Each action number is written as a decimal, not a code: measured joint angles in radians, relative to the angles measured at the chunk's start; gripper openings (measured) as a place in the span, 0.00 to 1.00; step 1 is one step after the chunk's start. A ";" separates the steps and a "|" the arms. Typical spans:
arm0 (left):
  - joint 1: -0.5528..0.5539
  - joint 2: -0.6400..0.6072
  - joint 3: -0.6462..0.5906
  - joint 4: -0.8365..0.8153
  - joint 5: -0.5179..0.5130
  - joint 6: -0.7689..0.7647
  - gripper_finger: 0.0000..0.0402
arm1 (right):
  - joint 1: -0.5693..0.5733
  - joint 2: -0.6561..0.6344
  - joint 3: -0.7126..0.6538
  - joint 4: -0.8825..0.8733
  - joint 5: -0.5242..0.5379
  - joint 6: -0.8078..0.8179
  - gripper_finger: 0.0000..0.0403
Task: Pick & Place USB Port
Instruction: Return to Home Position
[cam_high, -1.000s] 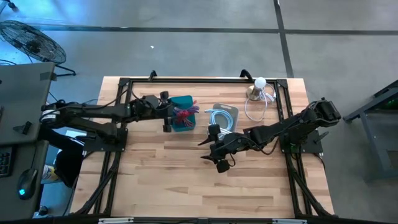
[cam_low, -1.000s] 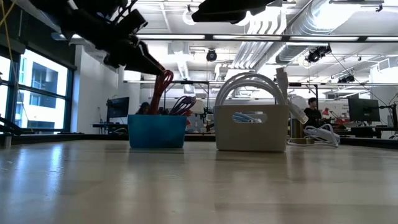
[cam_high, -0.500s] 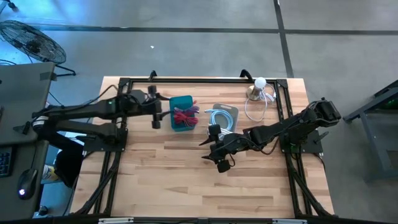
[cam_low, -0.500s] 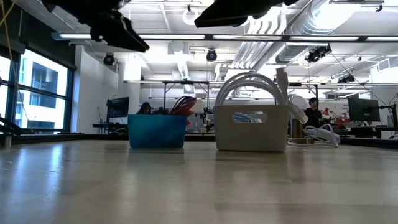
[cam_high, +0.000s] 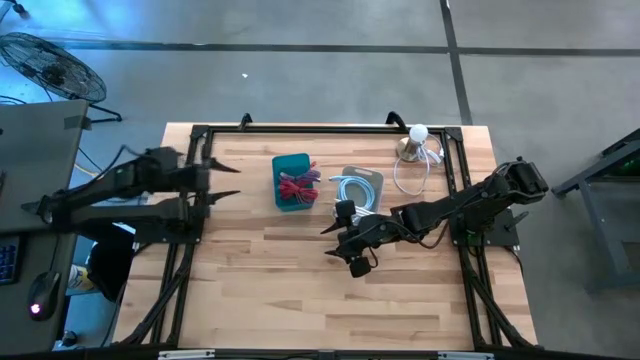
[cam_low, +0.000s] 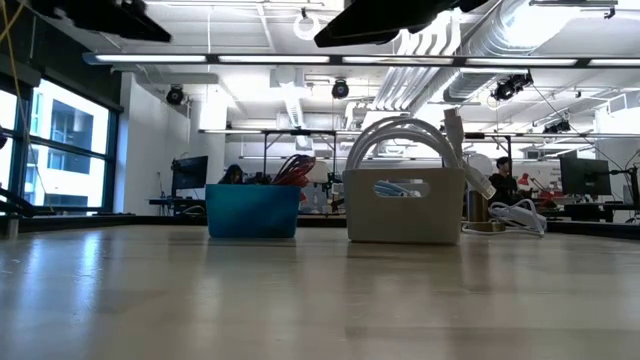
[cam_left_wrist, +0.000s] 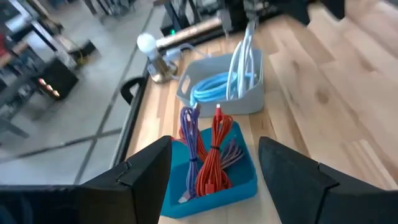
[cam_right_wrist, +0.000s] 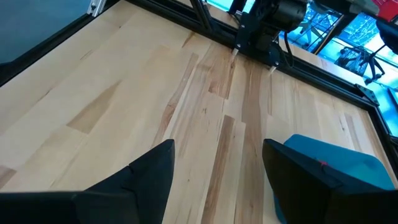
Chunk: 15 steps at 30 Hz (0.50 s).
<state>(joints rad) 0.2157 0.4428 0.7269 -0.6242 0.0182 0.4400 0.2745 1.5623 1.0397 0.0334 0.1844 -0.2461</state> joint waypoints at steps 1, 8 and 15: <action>0.000 -0.032 -0.001 -0.015 0.004 0.000 0.58 | 0.000 0.000 0.000 0.000 0.000 0.001 0.59; 0.000 -0.275 -0.095 -0.014 0.070 -0.010 0.58 | 0.000 0.000 0.000 0.000 0.000 0.009 0.59; 0.000 -0.437 -0.227 0.032 0.025 -0.086 0.58 | 0.000 0.000 0.000 0.000 -0.003 0.014 0.59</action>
<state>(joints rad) 0.2157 0.0055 0.5000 -0.5926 0.0428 0.3540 0.2745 1.5623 1.0397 0.0334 0.1813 -0.2321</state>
